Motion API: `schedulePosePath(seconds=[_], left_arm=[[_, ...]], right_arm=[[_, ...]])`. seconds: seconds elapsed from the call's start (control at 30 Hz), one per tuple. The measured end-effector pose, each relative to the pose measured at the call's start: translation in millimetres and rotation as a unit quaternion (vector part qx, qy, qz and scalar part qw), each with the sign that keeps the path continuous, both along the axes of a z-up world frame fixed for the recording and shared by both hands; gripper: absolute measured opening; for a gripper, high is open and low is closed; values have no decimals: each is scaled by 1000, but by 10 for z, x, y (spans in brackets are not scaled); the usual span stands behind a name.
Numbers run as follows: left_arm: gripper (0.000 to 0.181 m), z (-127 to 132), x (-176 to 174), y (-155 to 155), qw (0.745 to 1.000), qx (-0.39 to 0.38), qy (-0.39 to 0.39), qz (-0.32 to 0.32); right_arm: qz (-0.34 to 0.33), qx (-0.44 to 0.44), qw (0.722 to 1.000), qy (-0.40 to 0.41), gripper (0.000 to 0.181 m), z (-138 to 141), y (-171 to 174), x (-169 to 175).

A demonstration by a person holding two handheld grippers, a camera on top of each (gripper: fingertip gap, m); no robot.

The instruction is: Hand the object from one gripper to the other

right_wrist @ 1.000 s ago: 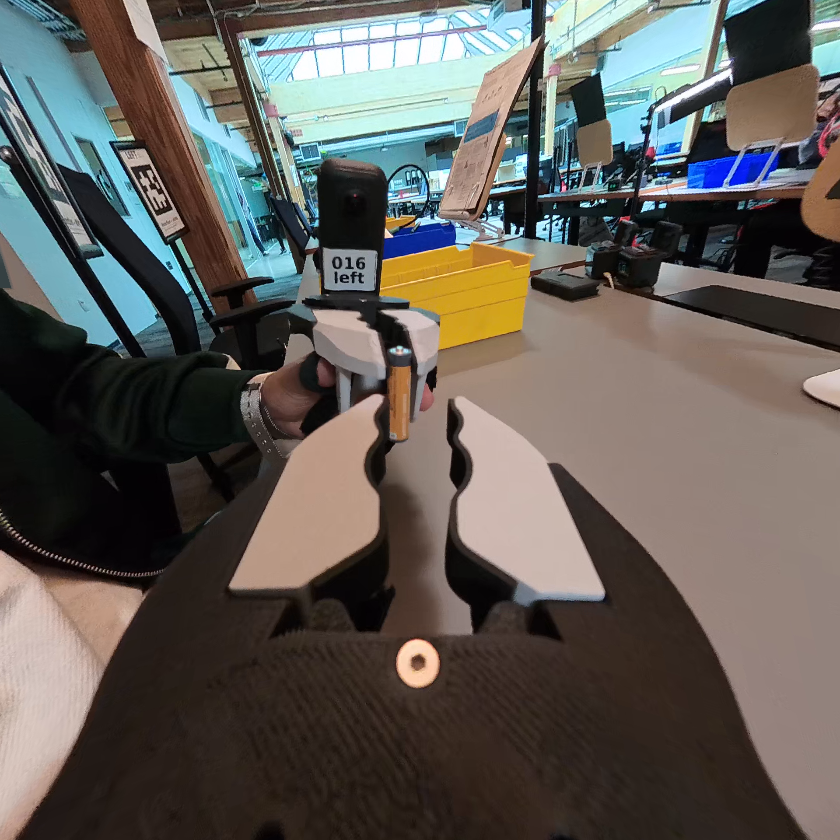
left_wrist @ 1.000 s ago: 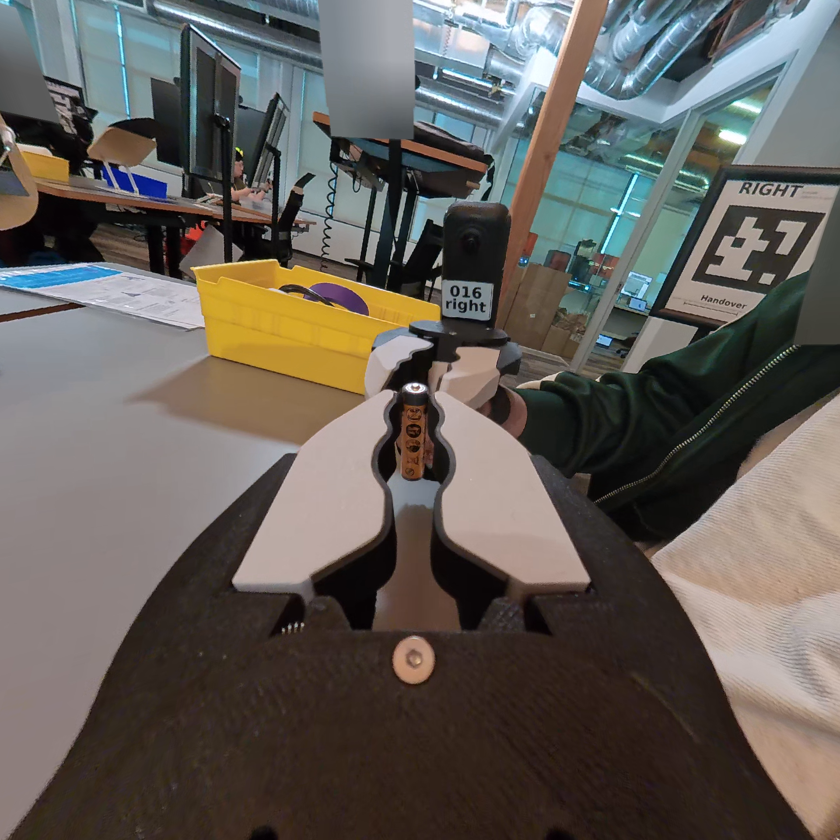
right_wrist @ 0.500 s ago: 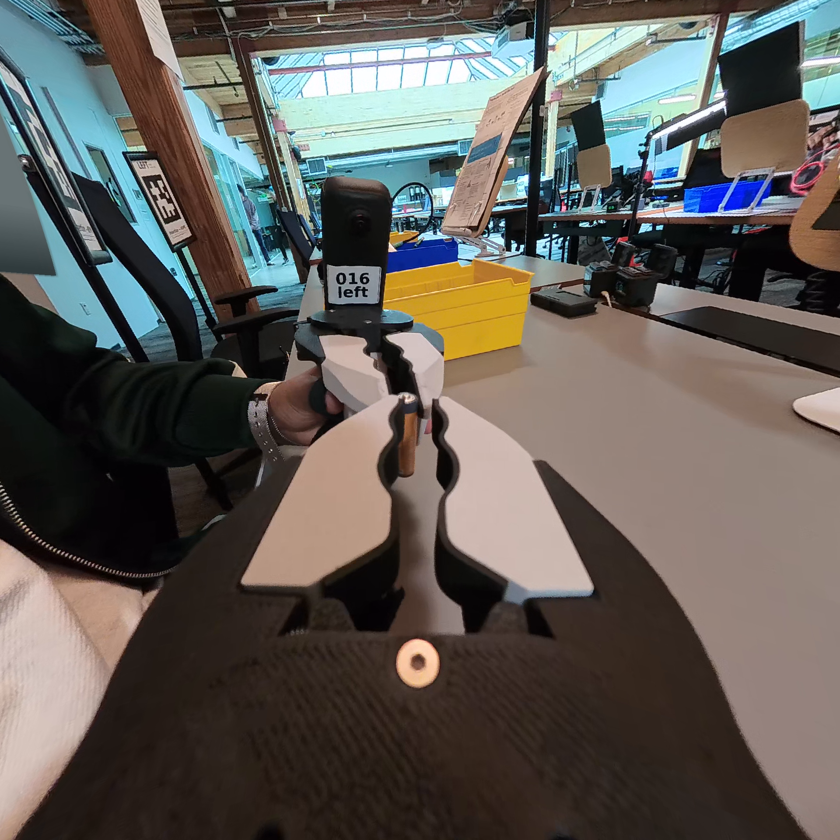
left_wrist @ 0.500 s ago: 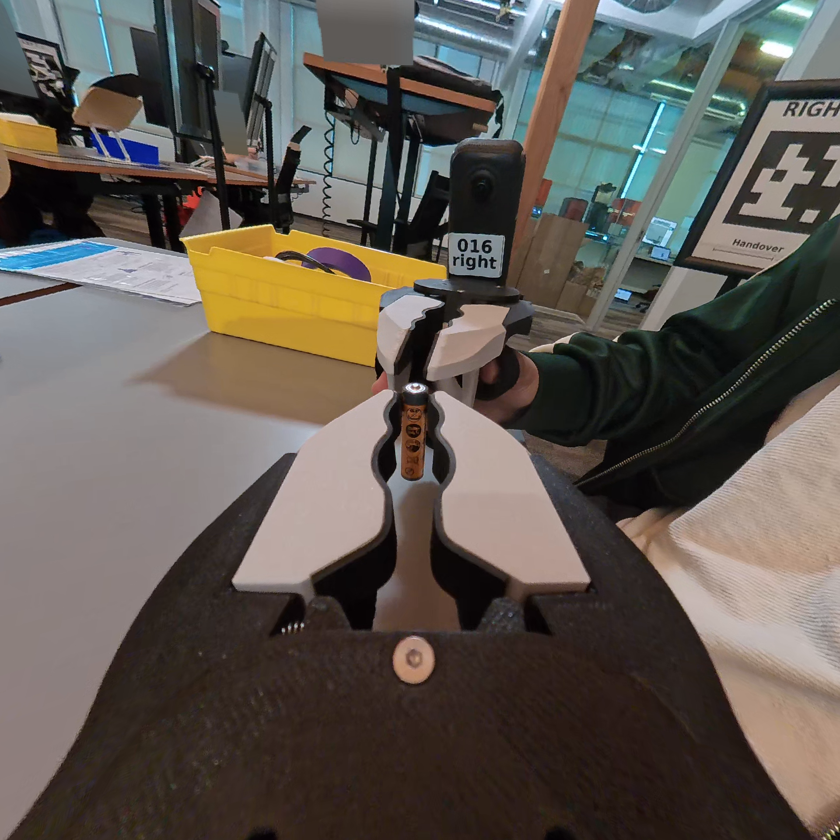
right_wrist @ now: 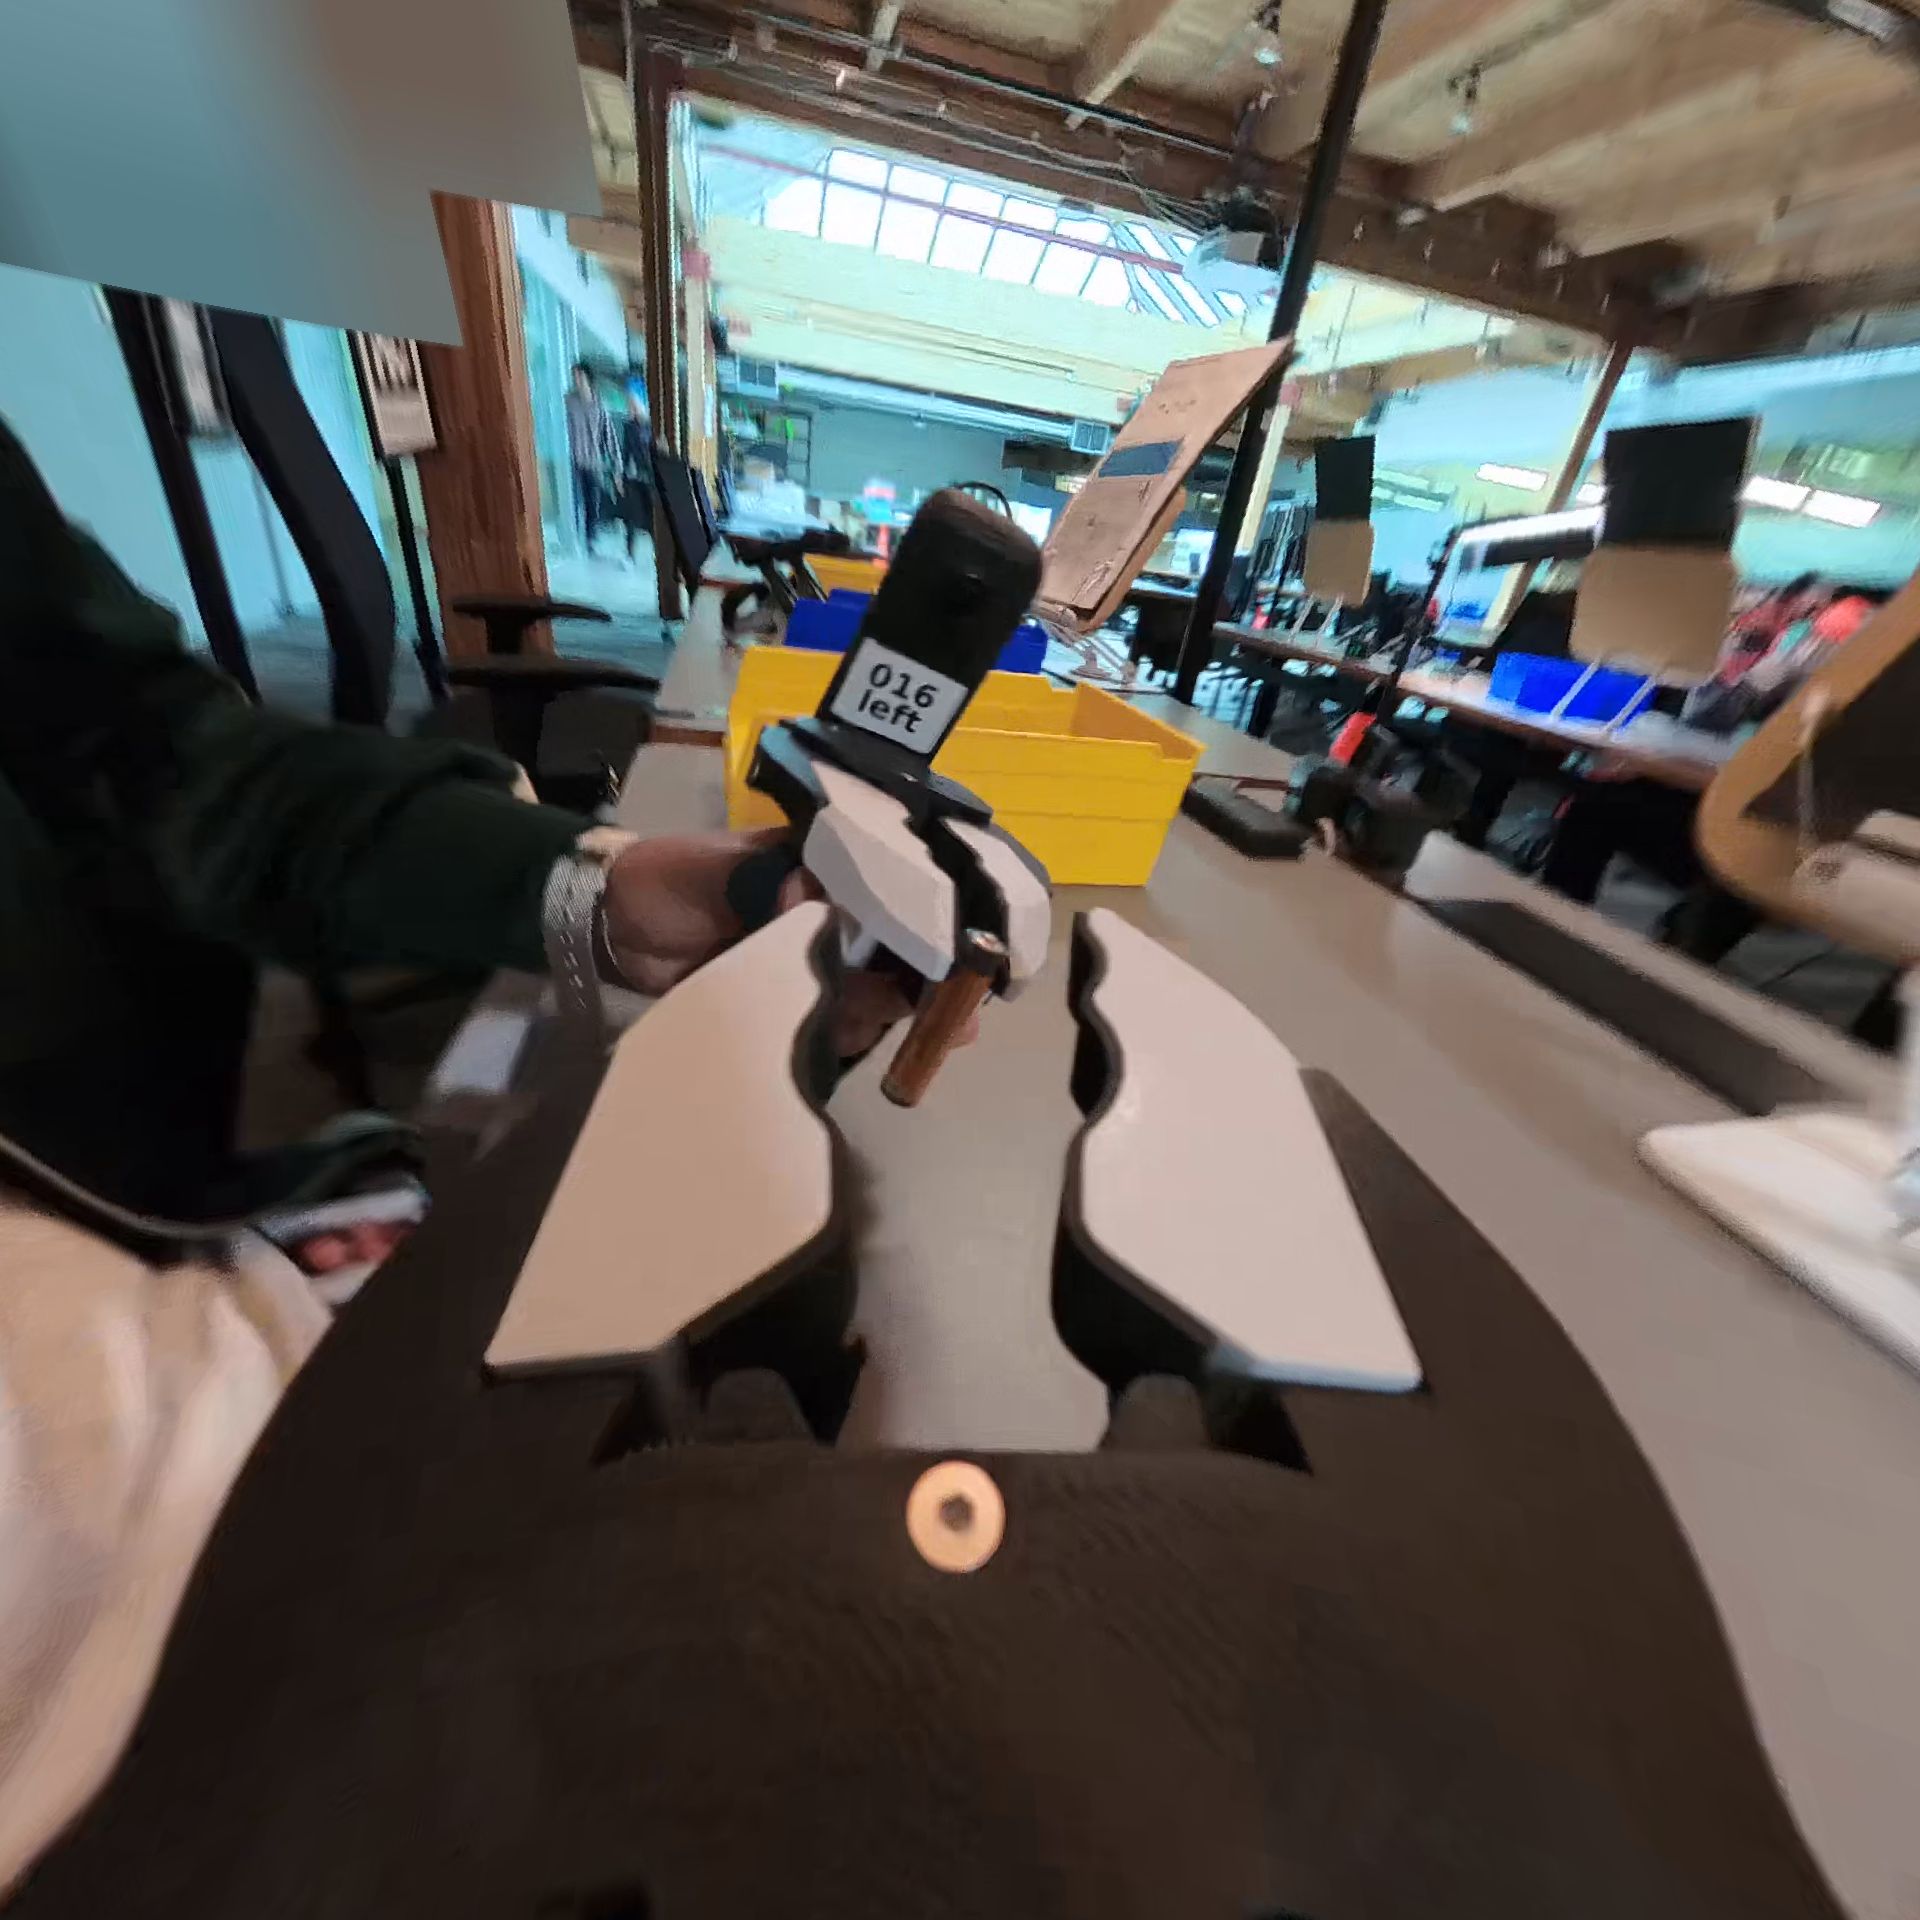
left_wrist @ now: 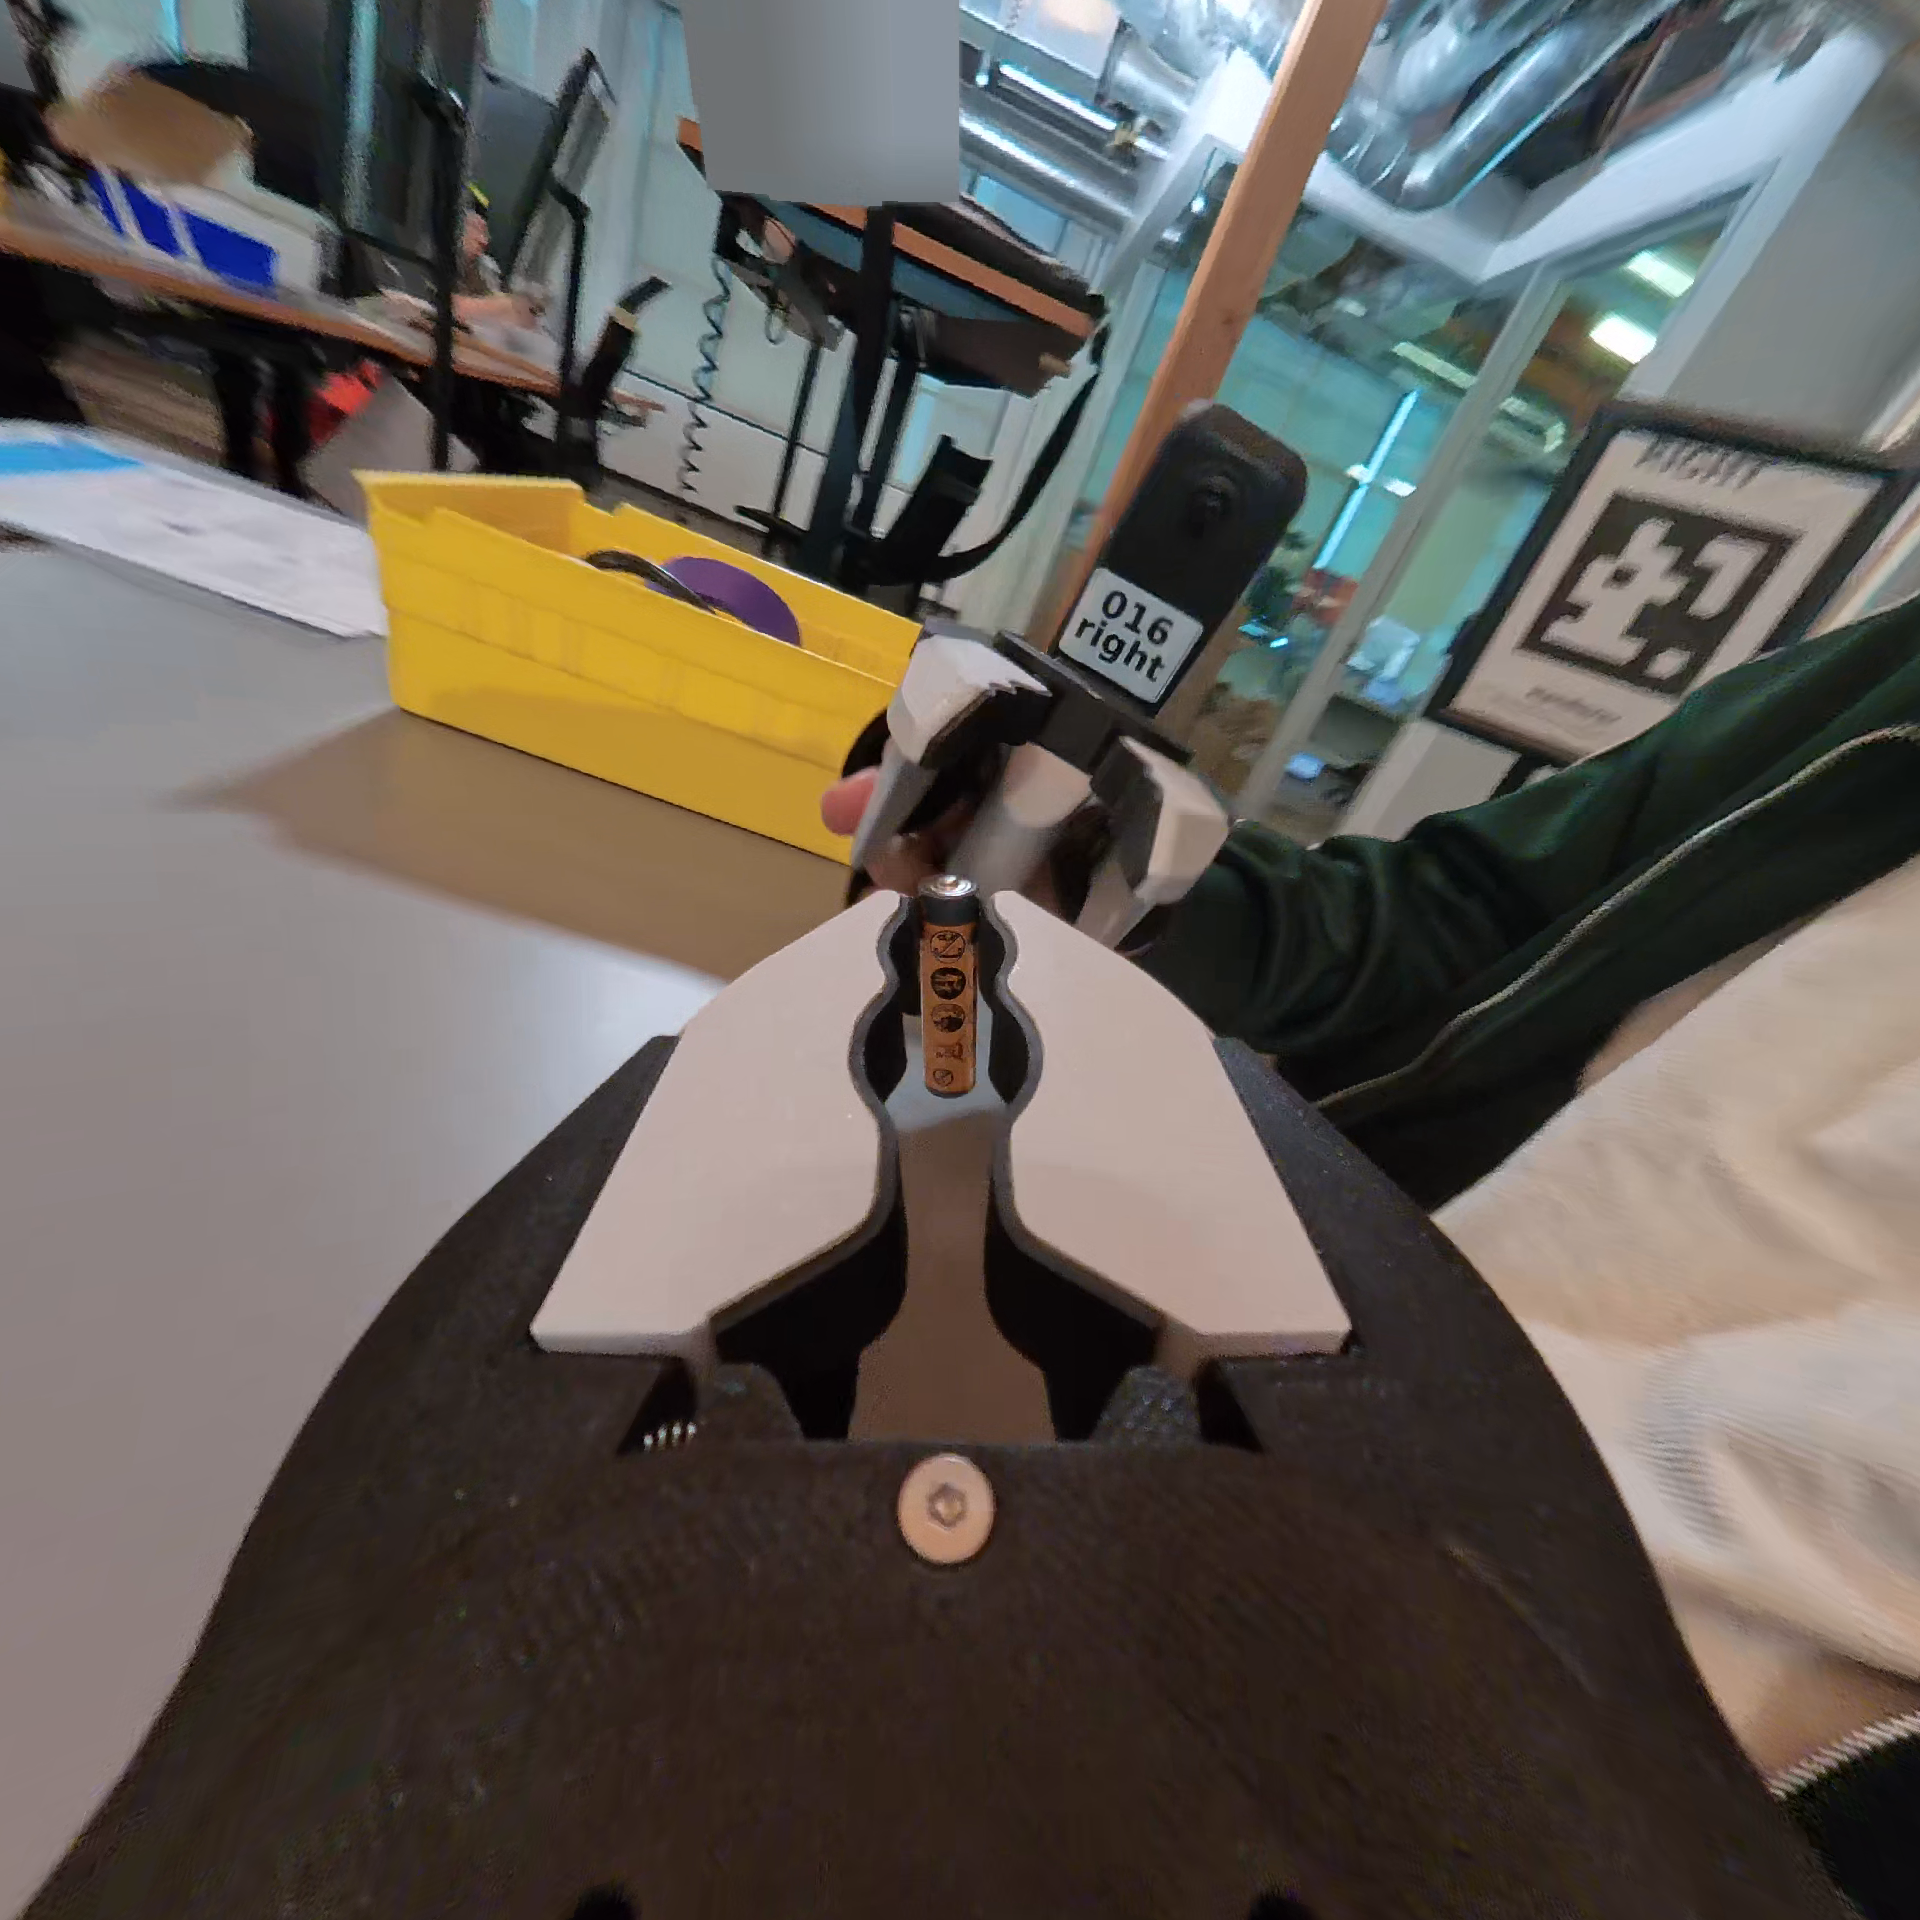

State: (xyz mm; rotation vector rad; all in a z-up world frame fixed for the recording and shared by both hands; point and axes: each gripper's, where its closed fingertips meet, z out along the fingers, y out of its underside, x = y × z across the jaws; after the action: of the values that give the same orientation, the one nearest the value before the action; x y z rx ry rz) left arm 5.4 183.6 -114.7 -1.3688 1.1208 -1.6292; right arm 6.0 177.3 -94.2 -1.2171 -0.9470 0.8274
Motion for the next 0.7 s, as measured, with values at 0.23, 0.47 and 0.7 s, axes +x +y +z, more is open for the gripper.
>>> schedulePosePath(seconds=[0.23, 0.47, 0.7], left_arm=[[12, -60, -52, -64, 967, -223, 5, -123], [12, -102, -44, -95, 961, -241, 20, -137], [12, -116, -22, -125, 955, -257, 19, -148]], right_arm=[[-5, 100, 985, -141, 48, -259, -89, -111], [-2, 107, 979, -171, 54, -356, -109, -187], [-29, 140, 966, -218, 46, -443, -74, -221]])
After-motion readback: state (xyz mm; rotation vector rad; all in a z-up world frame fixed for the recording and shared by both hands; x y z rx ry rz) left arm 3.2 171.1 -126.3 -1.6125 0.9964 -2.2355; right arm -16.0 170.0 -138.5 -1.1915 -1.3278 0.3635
